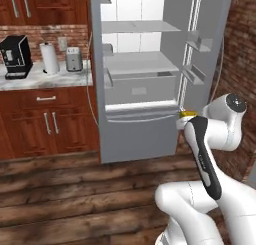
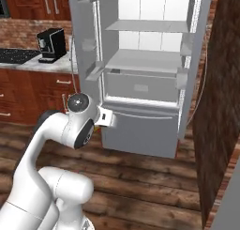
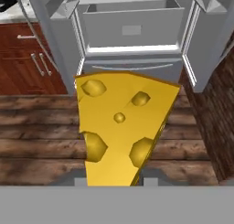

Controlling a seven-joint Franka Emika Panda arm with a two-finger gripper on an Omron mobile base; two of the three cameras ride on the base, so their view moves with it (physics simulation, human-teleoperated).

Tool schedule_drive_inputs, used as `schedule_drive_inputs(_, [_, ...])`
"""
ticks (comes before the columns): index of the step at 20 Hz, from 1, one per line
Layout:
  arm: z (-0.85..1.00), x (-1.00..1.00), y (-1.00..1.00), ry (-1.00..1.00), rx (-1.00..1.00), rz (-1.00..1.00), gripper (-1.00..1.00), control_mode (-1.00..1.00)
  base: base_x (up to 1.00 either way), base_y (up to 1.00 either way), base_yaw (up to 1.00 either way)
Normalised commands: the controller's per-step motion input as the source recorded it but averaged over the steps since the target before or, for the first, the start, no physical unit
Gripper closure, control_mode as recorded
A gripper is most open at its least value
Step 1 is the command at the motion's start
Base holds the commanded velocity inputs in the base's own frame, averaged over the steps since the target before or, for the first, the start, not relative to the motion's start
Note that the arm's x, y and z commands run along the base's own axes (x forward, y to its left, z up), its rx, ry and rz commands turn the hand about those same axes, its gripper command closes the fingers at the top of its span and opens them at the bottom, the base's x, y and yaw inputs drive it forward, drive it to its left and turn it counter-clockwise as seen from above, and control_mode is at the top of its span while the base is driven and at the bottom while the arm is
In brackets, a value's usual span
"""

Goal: Take the cheese, fish, and lemon from the fridge and place them on the plate on the dining counter to create an appetizer plate.

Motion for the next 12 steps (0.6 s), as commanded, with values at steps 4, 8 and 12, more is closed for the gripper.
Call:
schedule_drive_inputs(4, [0.00,0.00,0.00,0.00,0.00,0.00,1.00,1.00,-1.00,0.87,0.06])
schedule_drive_inputs(8, [0.00,0.00,0.00,0.00,0.00,0.00,1.00,1.00,-1.00,0.84,0.06])
schedule_drive_inputs(12, [0.00,0.00,0.00,0.00,0.00,0.00,1.00,1.00,-1.00,0.71,0.04])
